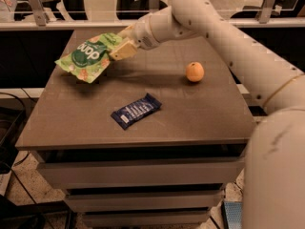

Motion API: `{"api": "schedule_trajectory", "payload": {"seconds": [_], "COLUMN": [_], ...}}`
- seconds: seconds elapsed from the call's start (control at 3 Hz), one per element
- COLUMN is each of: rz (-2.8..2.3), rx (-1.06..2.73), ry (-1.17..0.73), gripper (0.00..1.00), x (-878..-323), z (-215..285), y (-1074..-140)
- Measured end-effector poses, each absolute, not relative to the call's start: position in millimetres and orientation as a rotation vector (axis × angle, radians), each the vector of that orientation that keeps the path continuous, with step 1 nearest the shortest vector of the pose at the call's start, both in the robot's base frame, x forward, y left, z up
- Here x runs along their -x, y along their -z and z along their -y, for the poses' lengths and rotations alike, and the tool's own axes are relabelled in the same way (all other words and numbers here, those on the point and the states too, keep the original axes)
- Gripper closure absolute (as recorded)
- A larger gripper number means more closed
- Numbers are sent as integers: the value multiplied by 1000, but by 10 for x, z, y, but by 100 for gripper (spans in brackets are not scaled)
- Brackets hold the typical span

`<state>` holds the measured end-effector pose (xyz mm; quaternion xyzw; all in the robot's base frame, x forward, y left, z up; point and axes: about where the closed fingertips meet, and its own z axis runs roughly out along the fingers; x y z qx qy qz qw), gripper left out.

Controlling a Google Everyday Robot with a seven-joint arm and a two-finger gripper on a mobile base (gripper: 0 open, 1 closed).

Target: Move green rice chip bag near rxbar blueberry

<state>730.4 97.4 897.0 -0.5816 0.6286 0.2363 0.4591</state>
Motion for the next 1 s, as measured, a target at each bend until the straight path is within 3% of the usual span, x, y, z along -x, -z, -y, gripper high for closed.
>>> {"api": "schedule_trajectory", "payload": {"seconds": [1.0], "rz": [-1740], "rx": [1351], "ry": [-500], "gripper": [100], "x": [-6560], "z": [-244], "y": [-8614]}}
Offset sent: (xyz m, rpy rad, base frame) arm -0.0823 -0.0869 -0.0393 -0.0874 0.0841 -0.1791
